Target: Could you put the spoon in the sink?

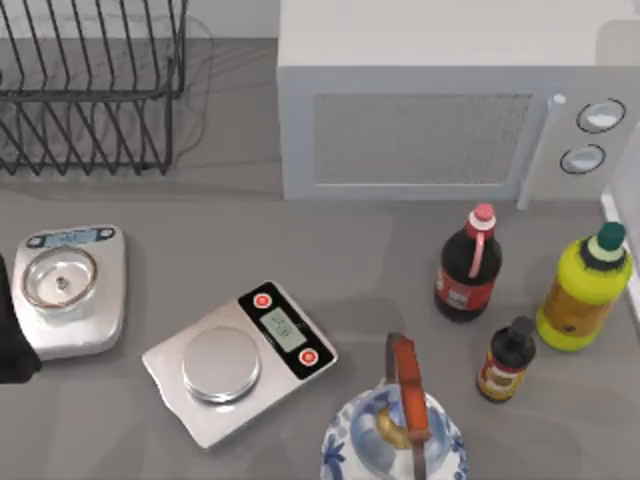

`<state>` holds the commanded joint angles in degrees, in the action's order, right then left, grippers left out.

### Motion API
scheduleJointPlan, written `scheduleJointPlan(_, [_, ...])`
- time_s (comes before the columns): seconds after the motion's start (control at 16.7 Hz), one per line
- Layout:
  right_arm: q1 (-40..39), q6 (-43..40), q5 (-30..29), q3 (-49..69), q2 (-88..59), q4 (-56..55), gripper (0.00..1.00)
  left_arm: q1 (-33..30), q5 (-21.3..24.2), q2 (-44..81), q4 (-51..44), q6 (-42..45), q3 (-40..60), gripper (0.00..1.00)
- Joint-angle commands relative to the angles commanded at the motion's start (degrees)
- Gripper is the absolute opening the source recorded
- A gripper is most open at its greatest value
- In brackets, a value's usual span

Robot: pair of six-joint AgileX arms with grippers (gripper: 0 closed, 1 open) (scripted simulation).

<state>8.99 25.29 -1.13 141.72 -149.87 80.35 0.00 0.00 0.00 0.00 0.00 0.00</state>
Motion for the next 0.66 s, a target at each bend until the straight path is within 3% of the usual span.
scheduleJointPlan(0.3, [0.0, 0.0, 0.0, 0.0, 0.0, 0.0, 0.98, 0.0, 0.0, 0.0, 0.0, 0.0, 0.0, 1.0])
scheduleJointPlan(0.66, [0.0, 0.0, 0.0, 0.0, 0.0, 0.0, 1.0, 0.0, 0.0, 0.0, 0.0, 0.0, 0.0, 1.0])
